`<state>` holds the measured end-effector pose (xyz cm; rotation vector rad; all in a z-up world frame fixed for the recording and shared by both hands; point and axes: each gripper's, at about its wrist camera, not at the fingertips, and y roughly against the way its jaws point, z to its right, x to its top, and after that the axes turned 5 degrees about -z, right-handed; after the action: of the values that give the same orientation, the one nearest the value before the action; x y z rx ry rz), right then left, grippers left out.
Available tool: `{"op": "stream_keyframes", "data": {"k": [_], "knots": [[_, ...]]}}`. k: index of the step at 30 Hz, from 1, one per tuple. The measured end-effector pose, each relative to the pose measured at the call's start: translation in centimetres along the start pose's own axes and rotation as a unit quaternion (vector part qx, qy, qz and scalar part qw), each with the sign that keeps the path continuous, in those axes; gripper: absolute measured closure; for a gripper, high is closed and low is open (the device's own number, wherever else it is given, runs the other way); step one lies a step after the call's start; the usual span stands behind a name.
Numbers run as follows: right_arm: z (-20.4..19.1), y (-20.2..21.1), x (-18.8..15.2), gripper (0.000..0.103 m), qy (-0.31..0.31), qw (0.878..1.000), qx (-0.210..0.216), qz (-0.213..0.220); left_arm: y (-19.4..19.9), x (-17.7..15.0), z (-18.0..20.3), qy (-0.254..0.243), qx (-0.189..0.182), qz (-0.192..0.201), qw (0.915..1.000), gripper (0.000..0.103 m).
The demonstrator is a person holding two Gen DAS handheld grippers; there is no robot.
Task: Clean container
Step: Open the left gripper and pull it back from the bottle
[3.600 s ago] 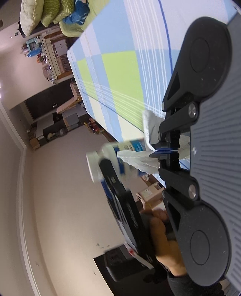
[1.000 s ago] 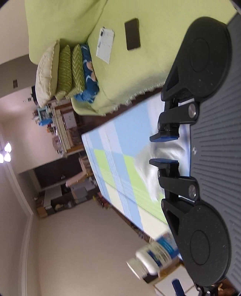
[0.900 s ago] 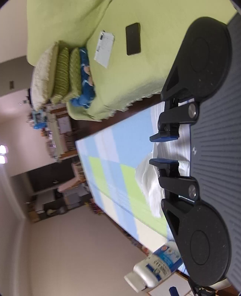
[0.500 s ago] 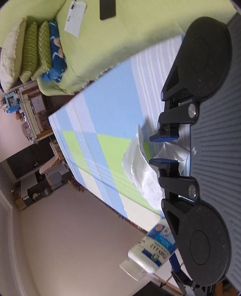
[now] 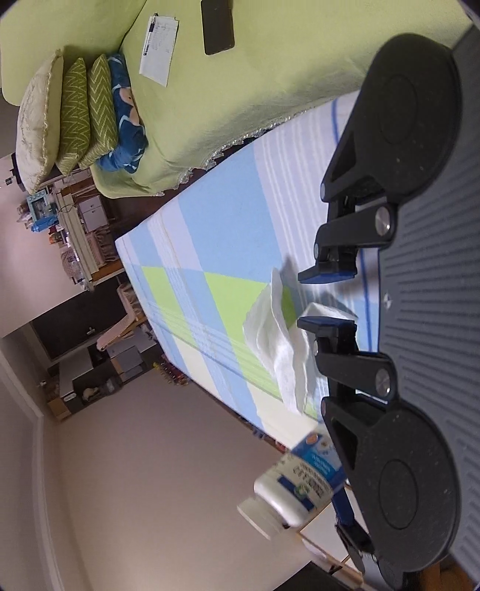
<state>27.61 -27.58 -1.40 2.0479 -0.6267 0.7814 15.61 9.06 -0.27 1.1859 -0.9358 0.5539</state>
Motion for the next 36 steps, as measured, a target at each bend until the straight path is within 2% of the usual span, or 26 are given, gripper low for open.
{"op": "stream_keyframes", "data": {"k": [7,12,16,25,32,36], "knots": [[-1.0,1.7,-0.8,0.086,0.007,1.000,0.018,0.011,-0.7,0.5,0.5,0.006,-0.003,0.002,1.0000,0.002],[-2.0,2.5,-1.5,0.086,0.035,0.999,0.004,0.016,-0.8,0.6,1.2,-0.004,0.002,-0.001,1.0000,0.002],[-2.9,2.6,-2.5,0.086,0.063,0.998,-0.010,0.012,0.1,-0.1,1.6,-0.004,0.021,-0.008,0.9997,0.001],[-3.7,2.9,-4.6,0.086,0.066,0.998,-0.017,0.000,1.8,-1.5,3.2,0.010,0.069,-0.035,0.9970,0.001],[-3.7,3.7,-5.8,0.086,0.062,0.998,-0.017,0.001,2.5,-2.8,3.9,0.025,0.075,-0.044,0.9959,0.001],[-3.4,4.1,-6.4,0.086,0.054,0.998,-0.015,0.001,2.3,-3.3,4.7,0.017,0.079,-0.049,0.9955,0.001]]}}
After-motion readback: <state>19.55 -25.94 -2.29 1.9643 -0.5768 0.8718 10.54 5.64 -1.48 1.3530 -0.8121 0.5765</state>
